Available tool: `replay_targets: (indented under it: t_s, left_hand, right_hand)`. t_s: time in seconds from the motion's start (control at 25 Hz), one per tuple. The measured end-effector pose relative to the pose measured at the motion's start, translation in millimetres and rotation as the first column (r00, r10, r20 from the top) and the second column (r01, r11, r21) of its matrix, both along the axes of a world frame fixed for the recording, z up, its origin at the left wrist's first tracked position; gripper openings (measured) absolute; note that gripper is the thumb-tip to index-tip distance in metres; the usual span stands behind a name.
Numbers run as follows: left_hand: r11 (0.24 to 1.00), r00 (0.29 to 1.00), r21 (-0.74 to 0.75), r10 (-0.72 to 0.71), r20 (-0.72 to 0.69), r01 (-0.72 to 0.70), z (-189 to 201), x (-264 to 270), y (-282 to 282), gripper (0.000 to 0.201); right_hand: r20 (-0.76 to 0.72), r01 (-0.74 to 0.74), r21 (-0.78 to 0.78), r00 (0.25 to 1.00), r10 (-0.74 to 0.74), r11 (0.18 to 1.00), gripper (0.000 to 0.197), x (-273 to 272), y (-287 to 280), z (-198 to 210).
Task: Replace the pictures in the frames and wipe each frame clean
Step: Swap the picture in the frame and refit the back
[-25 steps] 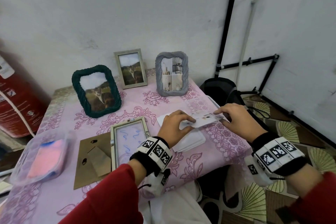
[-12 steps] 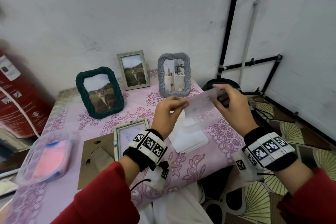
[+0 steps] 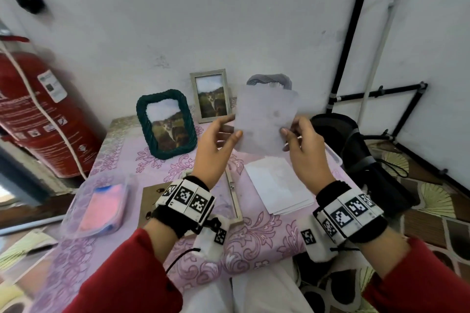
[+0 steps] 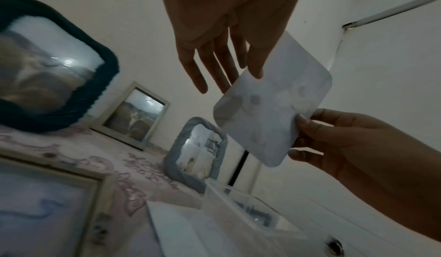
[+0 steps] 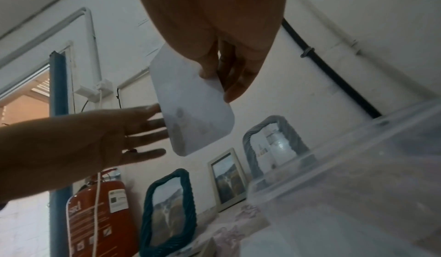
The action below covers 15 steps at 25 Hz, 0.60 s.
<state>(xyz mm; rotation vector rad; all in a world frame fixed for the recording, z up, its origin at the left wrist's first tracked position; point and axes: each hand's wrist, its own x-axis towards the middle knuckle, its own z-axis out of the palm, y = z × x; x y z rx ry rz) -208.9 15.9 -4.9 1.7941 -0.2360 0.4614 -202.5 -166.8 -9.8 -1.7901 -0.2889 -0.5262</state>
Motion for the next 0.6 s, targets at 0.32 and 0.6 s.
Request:
replay_targets:
  t_s: [0.32,0.6]
  left_hand:
    - [0.99,0.988,-0.073,0.114,-0.108,-0.122,-31.5,-19.1,56.9,0.028]
    - [0.994,0.931,0.012,0.11,-0.347,-0.113,-59.4,-36.4,87.2,0.055]
  right_hand:
    - [-0.14,-0.102,-0.103,0.986,0.087,0.989,0.037,-0.1,51.5,-22.6]
    - [-0.358,-0.34,-0.288,0.905,0.228,0.895,0.065,-4.1,70.9,-46.7]
